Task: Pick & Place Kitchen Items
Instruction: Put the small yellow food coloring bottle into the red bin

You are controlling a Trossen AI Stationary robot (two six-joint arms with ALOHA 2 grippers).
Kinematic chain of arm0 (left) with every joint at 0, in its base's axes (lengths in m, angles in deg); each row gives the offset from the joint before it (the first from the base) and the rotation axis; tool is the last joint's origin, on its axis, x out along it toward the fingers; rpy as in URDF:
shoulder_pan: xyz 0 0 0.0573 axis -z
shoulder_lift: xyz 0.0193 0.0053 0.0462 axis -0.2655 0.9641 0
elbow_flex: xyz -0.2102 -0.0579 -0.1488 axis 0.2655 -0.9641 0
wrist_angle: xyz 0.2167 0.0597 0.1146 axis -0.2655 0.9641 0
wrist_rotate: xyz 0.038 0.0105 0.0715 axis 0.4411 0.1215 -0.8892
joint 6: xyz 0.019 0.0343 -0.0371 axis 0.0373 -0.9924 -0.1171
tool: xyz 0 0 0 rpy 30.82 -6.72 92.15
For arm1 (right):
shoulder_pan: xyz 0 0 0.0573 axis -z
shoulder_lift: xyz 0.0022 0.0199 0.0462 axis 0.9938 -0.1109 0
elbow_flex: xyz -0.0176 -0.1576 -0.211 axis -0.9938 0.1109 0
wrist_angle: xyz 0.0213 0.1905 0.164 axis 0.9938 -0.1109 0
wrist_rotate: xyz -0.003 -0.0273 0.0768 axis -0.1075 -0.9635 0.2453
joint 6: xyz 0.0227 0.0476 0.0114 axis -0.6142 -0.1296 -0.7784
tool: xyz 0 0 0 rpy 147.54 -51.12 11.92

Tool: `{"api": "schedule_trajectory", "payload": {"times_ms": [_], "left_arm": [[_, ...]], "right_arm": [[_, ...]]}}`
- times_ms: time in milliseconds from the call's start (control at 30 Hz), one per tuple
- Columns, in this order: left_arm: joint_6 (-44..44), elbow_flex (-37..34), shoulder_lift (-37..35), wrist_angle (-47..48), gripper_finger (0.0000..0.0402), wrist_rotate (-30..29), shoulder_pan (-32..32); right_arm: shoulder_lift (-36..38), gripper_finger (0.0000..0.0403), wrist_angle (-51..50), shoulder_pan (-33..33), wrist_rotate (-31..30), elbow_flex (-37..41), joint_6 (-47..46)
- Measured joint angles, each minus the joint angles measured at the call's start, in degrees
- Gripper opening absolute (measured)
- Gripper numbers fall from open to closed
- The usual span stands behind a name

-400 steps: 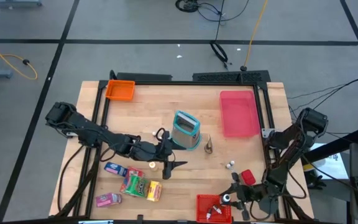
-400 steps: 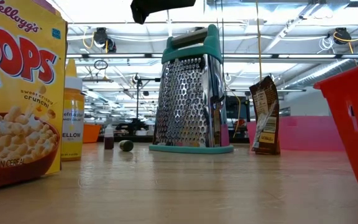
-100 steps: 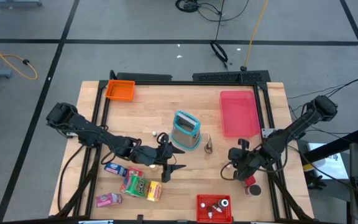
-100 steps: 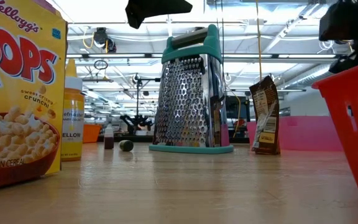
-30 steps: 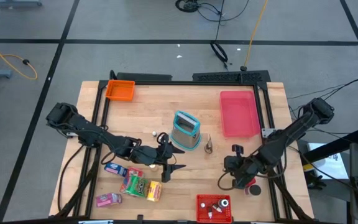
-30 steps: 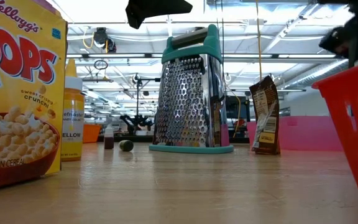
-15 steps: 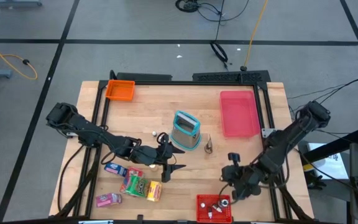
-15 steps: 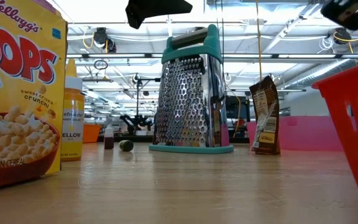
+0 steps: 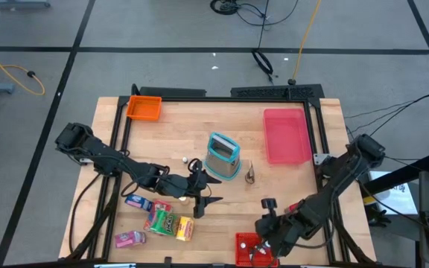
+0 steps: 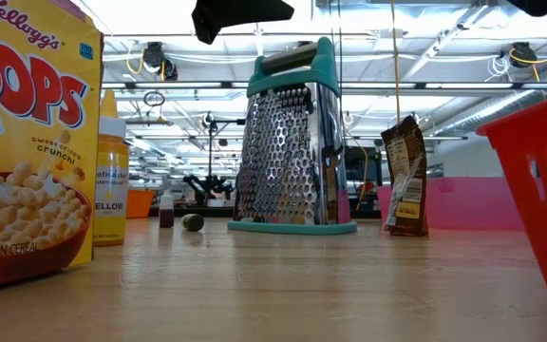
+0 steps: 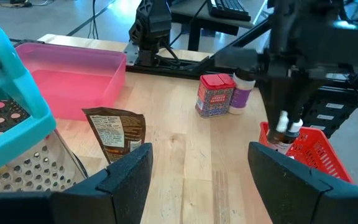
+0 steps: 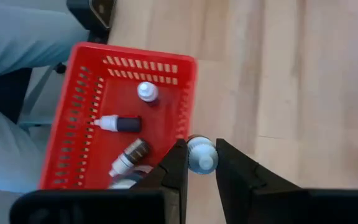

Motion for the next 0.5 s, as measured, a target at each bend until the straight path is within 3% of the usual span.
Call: {"api": "schedule_trajectory", "payload": {"times_ms": [500], "left_arm": [[0.00, 0.00, 0.00, -0.01, 0.0267, 0.00, 0.01]], "right_arm": [[-6.11, 0.0045, 6.00, 0.00, 2.49, -0.11, 0.22]]}}
